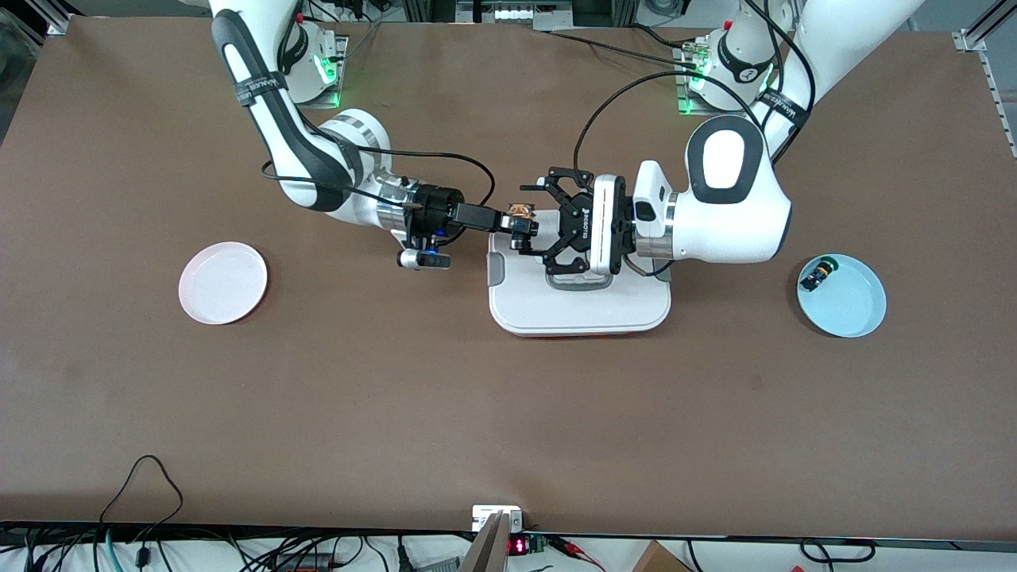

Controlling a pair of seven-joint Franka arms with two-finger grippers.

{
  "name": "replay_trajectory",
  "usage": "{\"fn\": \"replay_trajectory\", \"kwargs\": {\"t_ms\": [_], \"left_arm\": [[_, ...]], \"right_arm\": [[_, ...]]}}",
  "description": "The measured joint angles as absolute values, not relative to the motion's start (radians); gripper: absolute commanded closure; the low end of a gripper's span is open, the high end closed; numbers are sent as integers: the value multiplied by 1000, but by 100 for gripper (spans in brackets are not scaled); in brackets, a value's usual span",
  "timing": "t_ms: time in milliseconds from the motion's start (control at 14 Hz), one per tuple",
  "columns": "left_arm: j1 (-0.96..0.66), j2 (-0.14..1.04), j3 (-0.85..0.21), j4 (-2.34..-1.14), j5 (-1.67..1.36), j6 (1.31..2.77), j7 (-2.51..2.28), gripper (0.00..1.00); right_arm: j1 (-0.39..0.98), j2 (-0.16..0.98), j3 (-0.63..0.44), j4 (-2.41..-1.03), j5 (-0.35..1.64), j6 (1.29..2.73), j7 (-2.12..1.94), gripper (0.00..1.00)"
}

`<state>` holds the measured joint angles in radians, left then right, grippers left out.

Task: Transfer orange switch to right arm and place
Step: 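Open the left gripper and pull the switch away with the right gripper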

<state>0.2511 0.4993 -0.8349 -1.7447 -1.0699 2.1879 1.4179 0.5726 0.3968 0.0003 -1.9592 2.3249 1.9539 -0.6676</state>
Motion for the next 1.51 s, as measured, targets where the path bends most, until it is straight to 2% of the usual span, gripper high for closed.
{"fn": "replay_trajectory", "kwargs": {"t_ms": [215,502,1003,1147,1505], "left_arm": [[256,494,-836,-1743,-1070,2128,1383,0],[276,490,-834,-1742,-1069,2063,1360,0],[317,489,-828,-1662,-949,1896,1234,0],[323,489,-826,-1652,-893,1846,1169,0],[340,490,-825,-1611,-694,1700,869,0]], "right_arm": [[469,392,-7,-1940,2150,1940,-618,100],[339,393,-12,-1909,1925,1839,-558,100],[53,393,-20,-1752,1365,1549,-430,100],[31,367,-45,-1712,1210,1505,-384,100],[31,255,-65,-1699,801,1520,-358,100]]}}
